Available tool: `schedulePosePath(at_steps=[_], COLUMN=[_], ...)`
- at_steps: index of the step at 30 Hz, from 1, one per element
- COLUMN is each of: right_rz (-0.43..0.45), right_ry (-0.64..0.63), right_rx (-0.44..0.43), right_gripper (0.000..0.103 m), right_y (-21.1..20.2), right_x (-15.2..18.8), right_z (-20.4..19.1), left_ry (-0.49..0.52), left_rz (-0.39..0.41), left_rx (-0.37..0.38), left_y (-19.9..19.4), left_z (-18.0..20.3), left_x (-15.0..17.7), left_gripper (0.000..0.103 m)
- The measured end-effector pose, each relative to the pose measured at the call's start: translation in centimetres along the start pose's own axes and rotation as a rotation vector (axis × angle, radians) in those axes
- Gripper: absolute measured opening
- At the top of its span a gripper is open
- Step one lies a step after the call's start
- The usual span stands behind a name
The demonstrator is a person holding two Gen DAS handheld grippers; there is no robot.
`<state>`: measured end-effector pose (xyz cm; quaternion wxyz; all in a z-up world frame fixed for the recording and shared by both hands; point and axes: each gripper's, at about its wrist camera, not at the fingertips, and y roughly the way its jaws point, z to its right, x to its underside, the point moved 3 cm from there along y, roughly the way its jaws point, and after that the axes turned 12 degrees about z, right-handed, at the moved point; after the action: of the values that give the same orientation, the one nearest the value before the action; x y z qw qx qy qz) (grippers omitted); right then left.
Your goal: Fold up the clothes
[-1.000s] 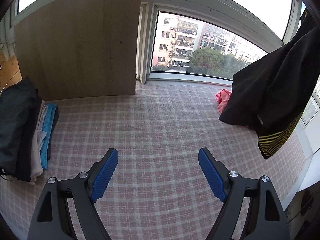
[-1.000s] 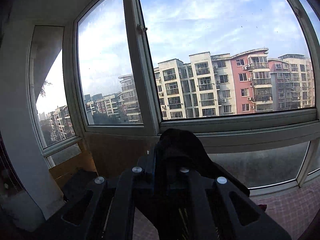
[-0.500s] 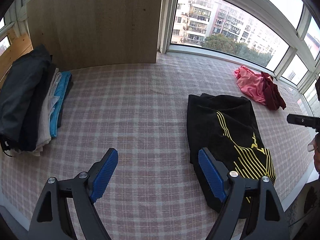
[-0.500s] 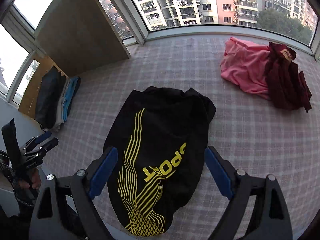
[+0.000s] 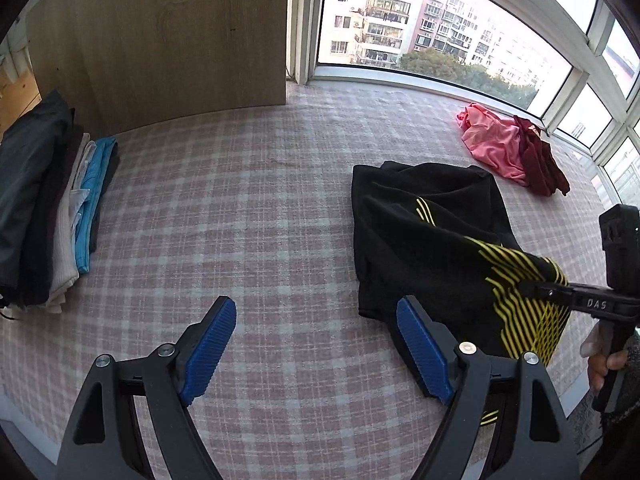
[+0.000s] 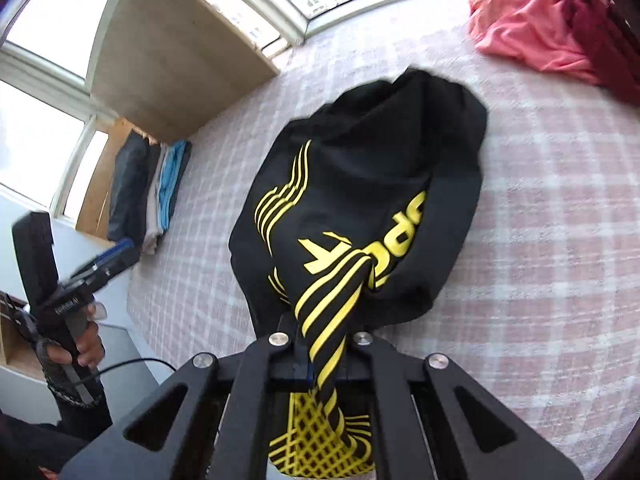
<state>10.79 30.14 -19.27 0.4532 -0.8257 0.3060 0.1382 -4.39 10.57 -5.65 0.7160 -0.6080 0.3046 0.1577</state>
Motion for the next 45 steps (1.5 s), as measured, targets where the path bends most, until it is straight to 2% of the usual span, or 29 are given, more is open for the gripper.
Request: schedulePosePath(at_steps=[2, 3, 4, 6, 7, 9, 12, 13, 14, 15, 16, 18, 21, 24, 27, 28, 29, 30, 31, 32, 34, 36, 38, 41, 44, 45], right_rz=[0.142, 0.220, 0.295, 0.424, 0.442, 0.389, 0.331, 0.313, 0.301, 0.295, 0.288, 0.270, 0.179, 0.059, -0.014, -0.035, -0.050, -0.050, -0.010, 0.029, 0.108, 0.202, 0.309, 0.478, 0.578, 0.576], right_ry=[-0.009, -0.021, -0.039, -0.101, -0.129, -0.158, -0.096, -0.079, -0.074, -0.087, -0.118, -0.184, -0.246, -0.268, -0.369, -0.387, -0.382, -0.352, -0.257, -0.162, 0.007, 0.042, -0.019, -0.048, -0.159, -0.207], right_rx=[0.058, 0.122, 0.200, 0.416, 0.515, 0.743, 0.877, 0.884, 0.792, 0.708, 0.666, 0.594, 0.571, 0.612, 0.801, 0.828, 0.795, 0.743, 0.642, 0.541, 0.356, 0.303, 0.267, 0.137, 0.003, -0.034], right_gripper=[0.003, 0.003, 0.003, 0.003, 0.003, 0.013, 0.021, 0.025, 0.040, 0.048, 0.063, 0.066, 0.070, 0.070, 0.070, 0.070, 0.065, 0.037, 0.017, 0.008, 0.006, 0.006, 0.006, 0.006, 0.006, 0.006], right_y=[-5.3, -8.4, -11.3, -16.4, -18.1, -19.4, -19.2, -18.8, -17.5, -15.7, -13.3, -8.4, 0.5, 8.8, 14.2, 15.1, 15.5, 15.4, 13.9, 12.3, 8.9, 4.0, -1.2, -9.2, -15.8, -16.7], right_x=[-3.7, -5.6, -7.4, -10.6, -11.9, -14.1, -16.0, -16.7, -17.3, -17.9, -18.6, -20.0, -22.4, -24.2, -25.0, -24.8, -24.6, -24.4, -24.6, -24.9, -25.5, -27.0, -28.7, -31.7, -32.4, -31.8], right_z=[1.3, 2.1, 2.9, 4.2, 5.0, 7.7, 10.8, 11.5, 11.1, 10.5, 9.8, 8.4, 7.5, 8.5, 10.7, 11.4, 11.9, 12.3, 12.4, 12.4, 12.1, 9.9, 6.1, 0.0, -8.7, -11.8], left_ry=[-0.005, -0.008, -0.009, -0.006, -0.004, 0.000, 0.020, 0.027, 0.034, 0.041, 0.048, 0.064, 0.085, 0.091, 0.075, 0.066, 0.056, 0.047, 0.040, 0.033, 0.019, 0.005, -0.007, -0.024, -0.046, -0.054], left_rz=[-0.006, -0.011, -0.015, -0.018, -0.020, -0.022, -0.033, -0.038, -0.042, -0.048, -0.054, -0.066, -0.076, -0.080, -0.086, -0.087, -0.088, -0.088, -0.086, -0.084, -0.078, -0.064, -0.036, 0.013, 0.066, 0.083], left_rx=[0.001, 0.002, 0.002, 0.007, 0.013, 0.023, 0.037, 0.040, 0.043, 0.046, 0.047, 0.050, 0.051, 0.033, 0.009, 0.001, -0.008, -0.016, -0.022, -0.028, -0.036, -0.039, -0.039, -0.040, -0.037, -0.036], left_y=[0.4, 0.7, 0.9, 1.3, 1.5, 1.9, 2.8, 3.1, 3.4, 3.7, 4.1, 4.7, 5.5, 6.1, 6.6, 6.7, 6.8, 6.8, 6.8, 6.8, 6.6, 6.0, 5.0, 3.0, 0.7, -0.1], left_z=[-0.1, 0.0, 0.0, 0.4, 0.7, 1.2, 2.3, 2.6, 3.0, 3.3, 3.6, 4.1, 4.6, 4.2, 3.1, 2.6, 2.0, 1.5, 1.1, 0.6, -0.3, -1.0, -1.8, -3.0, -4.3, -4.8], left_x=[-0.3, -0.4, -0.5, -0.8, -0.9, -1.2, -1.6, -1.7, -1.8, -1.9, -2.1, -2.5, -3.2, -3.6, -3.7, -3.8, -3.8, -3.8, -3.8, -3.8, -4.0, -4.3, -4.7, -5.3, -5.6, -5.7], left_gripper=[0.082, 0.082, 0.082, 0.082, 0.082, 0.082, 0.082, 0.082, 0.082, 0.082, 0.082, 0.082, 0.082, 0.082, 0.082, 0.082, 0.082, 0.082, 0.082, 0.082, 0.082, 0.082, 0.082, 0.082, 0.082, 0.082])
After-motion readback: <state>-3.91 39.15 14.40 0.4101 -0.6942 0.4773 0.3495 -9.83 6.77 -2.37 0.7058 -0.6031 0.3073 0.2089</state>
